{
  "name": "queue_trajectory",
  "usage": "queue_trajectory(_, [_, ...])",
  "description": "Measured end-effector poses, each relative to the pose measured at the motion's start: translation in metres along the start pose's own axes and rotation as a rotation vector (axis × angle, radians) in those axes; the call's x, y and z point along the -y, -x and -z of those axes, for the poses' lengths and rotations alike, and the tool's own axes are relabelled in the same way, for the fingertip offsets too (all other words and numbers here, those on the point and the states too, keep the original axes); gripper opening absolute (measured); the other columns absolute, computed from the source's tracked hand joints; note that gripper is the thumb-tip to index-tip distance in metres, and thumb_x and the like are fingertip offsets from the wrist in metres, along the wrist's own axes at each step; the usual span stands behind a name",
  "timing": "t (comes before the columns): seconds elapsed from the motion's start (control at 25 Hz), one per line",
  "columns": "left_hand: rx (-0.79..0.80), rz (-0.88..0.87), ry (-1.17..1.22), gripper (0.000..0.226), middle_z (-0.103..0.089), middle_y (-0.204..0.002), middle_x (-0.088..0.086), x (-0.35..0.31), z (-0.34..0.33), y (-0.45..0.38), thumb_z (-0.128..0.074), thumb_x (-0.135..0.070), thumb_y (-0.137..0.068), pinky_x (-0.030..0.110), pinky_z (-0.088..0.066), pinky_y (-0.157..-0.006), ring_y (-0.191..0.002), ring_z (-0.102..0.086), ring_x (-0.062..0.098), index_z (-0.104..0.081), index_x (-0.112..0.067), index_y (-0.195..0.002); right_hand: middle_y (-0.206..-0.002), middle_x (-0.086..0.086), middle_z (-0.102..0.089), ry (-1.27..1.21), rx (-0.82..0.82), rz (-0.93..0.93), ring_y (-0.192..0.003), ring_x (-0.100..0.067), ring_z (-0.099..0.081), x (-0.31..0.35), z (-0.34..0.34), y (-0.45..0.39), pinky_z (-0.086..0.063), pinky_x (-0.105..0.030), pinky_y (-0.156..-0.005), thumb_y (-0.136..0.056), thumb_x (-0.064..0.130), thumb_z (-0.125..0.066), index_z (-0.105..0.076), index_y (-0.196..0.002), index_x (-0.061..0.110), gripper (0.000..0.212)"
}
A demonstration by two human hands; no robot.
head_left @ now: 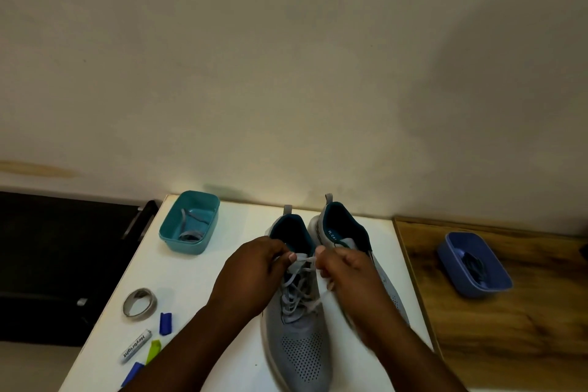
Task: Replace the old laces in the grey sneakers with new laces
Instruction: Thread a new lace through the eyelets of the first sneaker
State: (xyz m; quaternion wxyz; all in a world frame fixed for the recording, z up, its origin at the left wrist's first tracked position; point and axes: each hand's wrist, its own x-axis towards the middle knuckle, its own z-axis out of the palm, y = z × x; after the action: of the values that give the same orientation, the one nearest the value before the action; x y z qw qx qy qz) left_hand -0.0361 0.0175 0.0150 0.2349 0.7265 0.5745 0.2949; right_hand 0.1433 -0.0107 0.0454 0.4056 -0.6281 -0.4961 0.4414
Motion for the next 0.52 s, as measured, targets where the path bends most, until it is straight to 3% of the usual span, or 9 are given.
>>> queue_trajectory(0.08, [-0.004, -0.017, -0.013, 0.023, -0.061, -0.086, -0.014, 0.003, 0.002, -0.001, -0.054, -0.046, -0.100, 0.026, -0.049, -0.072, -0.081, -0.058, 0.002, -0.069, -0.031, -0.093, -0.064, -0.005, -0.058, -0.138, -0.054, -0.075, -0.065, -0.017, -0.054, 0.008, 0.017, -0.003, -0.046, -0.037, -0.068, -0.102, 0.039, -0.058, -0.062, -0.063, 0.014, 0.046])
queue_trajectory(0.12, [-0.005, -0.019, -0.023, 0.023, -0.061, -0.086, -0.014, 0.004, 0.002, -0.001, -0.053, -0.047, -0.100, 0.026, -0.048, -0.072, -0.081, -0.057, 0.002, -0.068, -0.031, -0.093, -0.060, -0.002, -0.057, 0.000, -0.086, -0.063, -0.060, -0.014, -0.053, 0.008, 0.026, -0.005, -0.044, -0.035, -0.065, -0.102, 0.040, -0.057, -0.061, -0.061, 0.015, 0.048])
queue_trajectory(0.2, [0.000, -0.024, -0.036, 0.025, -0.061, -0.087, -0.015, 0.005, 0.000, 0.000, -0.051, -0.049, -0.100, 0.025, -0.048, -0.072, -0.081, -0.057, 0.001, -0.067, -0.031, -0.093, -0.065, 0.006, -0.061, 0.696, -0.160, 0.034, -0.059, -0.009, -0.055, -0.005, 0.041, -0.010, -0.048, -0.029, -0.062, -0.101, 0.045, -0.056, -0.067, -0.071, 0.020, 0.040])
queue_trajectory(0.24, [0.001, -0.028, -0.042, 0.026, -0.060, -0.086, -0.015, 0.005, -0.001, 0.001, -0.050, -0.049, -0.100, 0.025, -0.048, -0.071, -0.081, -0.057, 0.001, -0.067, -0.031, -0.093, -0.079, 0.008, -0.065, 0.945, -0.249, 0.117, -0.069, -0.008, -0.059, -0.009, 0.042, -0.010, -0.051, -0.027, -0.065, -0.098, 0.046, -0.058, -0.071, -0.086, 0.025, 0.028])
queue_trajectory(0.28, [-0.001, -0.030, -0.045, 0.026, -0.060, -0.086, -0.015, 0.005, -0.003, 0.001, -0.050, -0.050, -0.100, 0.024, -0.048, -0.071, -0.080, -0.057, 0.001, -0.066, -0.032, -0.093, -0.097, 0.008, -0.065, 1.015, -0.282, 0.213, -0.082, -0.008, -0.060, -0.010, 0.039, -0.009, -0.051, -0.024, -0.070, -0.096, 0.047, -0.060, -0.070, -0.102, 0.028, 0.022])
queue_trajectory(0.32, [-0.005, -0.030, -0.042, 0.025, -0.061, -0.086, -0.015, 0.004, -0.005, 0.000, -0.050, -0.049, -0.100, 0.023, -0.047, -0.070, -0.080, -0.057, 0.001, -0.067, -0.032, -0.093, -0.110, 0.009, -0.060, 0.977, -0.221, 0.261, -0.092, -0.008, -0.059, -0.010, 0.031, -0.006, -0.048, -0.021, -0.075, -0.095, 0.048, -0.062, -0.066, -0.112, 0.030, 0.025])
queue_trajectory(0.4, [-0.003, -0.020, -0.030, 0.024, -0.062, -0.086, -0.014, 0.003, -0.008, -0.001, -0.051, -0.048, -0.100, 0.020, -0.046, -0.068, -0.079, -0.058, 0.003, -0.067, -0.031, -0.093, -0.114, 0.014, -0.058, 0.847, -0.007, 0.293, -0.096, -0.003, -0.055, -0.008, 0.007, -0.002, -0.044, -0.017, -0.078, -0.096, 0.054, -0.060, -0.063, -0.116, 0.032, 0.029])
queue_trajectory(0.52, [0.018, -0.013, -0.013, 0.024, -0.063, -0.087, -0.013, 0.003, -0.010, 0.001, -0.051, -0.048, -0.101, 0.021, -0.047, -0.069, -0.080, -0.060, 0.005, -0.067, -0.031, -0.093, -0.110, 0.011, -0.066, 0.876, -0.007, 0.336, -0.092, -0.003, -0.059, -0.009, -0.007, -0.002, -0.041, -0.014, -0.077, -0.101, 0.050, -0.054, -0.064, -0.114, 0.029, 0.026])
